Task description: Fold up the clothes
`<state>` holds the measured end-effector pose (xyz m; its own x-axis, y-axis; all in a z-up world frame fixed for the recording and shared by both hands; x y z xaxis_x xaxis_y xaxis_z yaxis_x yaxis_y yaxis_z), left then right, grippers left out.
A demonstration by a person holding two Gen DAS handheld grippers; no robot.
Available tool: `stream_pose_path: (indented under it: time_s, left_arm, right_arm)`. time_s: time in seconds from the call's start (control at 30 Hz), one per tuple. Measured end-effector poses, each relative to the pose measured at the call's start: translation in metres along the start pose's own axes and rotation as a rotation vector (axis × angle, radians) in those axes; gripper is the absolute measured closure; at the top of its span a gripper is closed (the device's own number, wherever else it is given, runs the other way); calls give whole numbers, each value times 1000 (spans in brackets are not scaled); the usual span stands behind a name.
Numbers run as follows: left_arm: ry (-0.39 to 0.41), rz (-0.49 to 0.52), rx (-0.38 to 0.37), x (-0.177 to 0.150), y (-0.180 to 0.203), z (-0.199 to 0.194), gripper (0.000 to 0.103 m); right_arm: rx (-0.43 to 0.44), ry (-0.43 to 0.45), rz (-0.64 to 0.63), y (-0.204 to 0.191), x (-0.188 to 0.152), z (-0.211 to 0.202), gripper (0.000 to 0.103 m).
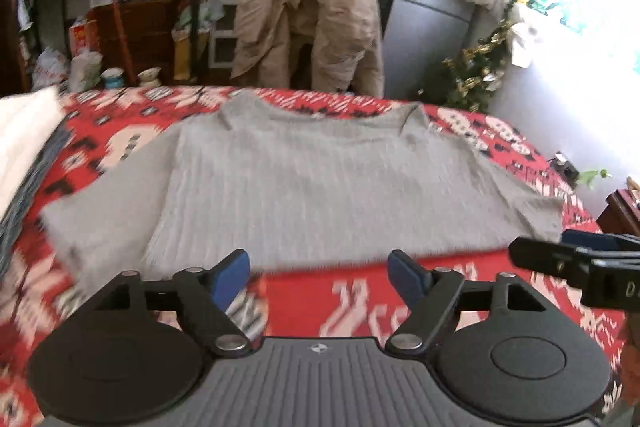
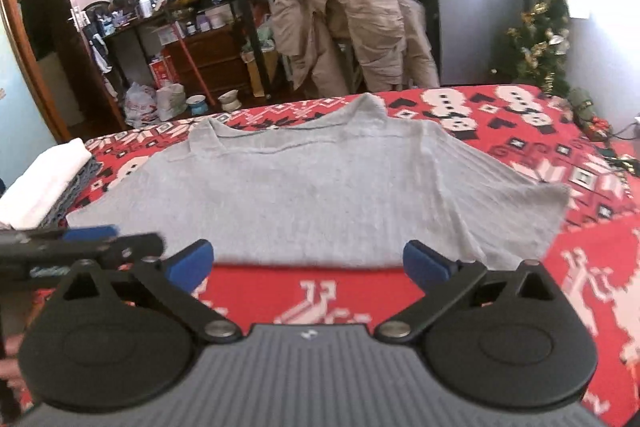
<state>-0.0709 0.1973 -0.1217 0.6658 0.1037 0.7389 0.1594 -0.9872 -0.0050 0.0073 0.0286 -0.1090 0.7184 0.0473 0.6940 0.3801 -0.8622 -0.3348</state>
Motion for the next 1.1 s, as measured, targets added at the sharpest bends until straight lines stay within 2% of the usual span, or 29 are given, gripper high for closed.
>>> stream_pose_path:
  time_s: [0.1, 0.27, 0.4, 0.57, 0.63, 0.7, 0.8, 0.9, 1.0, 1.03, 1.1]
  left_arm:
    - [-27, -13, 17, -10, 0, -12, 24]
    - [-44, -21, 25, -19, 1, -27, 20]
    - [-60, -26, 33, -26, 3, -39, 14]
    - [-21, -16, 69, -22, 4, -60, 14]
    - [-12, 24, 49, -15, 5, -64, 14]
    - [6, 50, 21, -9, 5, -66, 14]
    - [71, -29, 46, -5, -2, -68, 14]
    - [42, -113, 32, -1, -11, -57, 14]
    - [-5, -167, 40, 3, -20, -41, 20]
    - [-25, -176, 37, 3, -22, -35, 25]
    - [-60, -177, 19, 5, -24, -22, 35]
  right_arm:
    - [-73, 3, -9, 2, -11, -13, 1]
    - [-143, 34, -21, 0, -28, -33, 1]
    - [-188, 114, -66, -6, -38, -59, 1]
    - [-205, 138, -121, -6, -42, -85, 1]
    - [-208, 134, -143, -3, -41, -92, 1]
    - [-252, 107, -166, 2, -37, -90, 1]
    - [-283, 88, -131, 14, -29, -87, 1]
    - [-298, 78, -80, 27, -21, -84, 1]
    - [-274, 82, -45, 34, -10, -78, 1]
    - [-262, 84, -35, 36, -6, -76, 3]
    - [-239, 88, -14, 40, 1, -72, 18]
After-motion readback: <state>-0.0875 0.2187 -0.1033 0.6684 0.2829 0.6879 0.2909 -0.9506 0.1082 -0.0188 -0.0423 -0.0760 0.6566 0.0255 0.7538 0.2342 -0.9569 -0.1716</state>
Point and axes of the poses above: each gripper's, at about its wrist camera, not at the fingertips, and z roughly the way its jaws point, y to its right, x to its top, the point moved 5 cm from there along z, roughly the way its jaws point, and after that the axes turned 13 degrees about z, right-handed, at the moved point
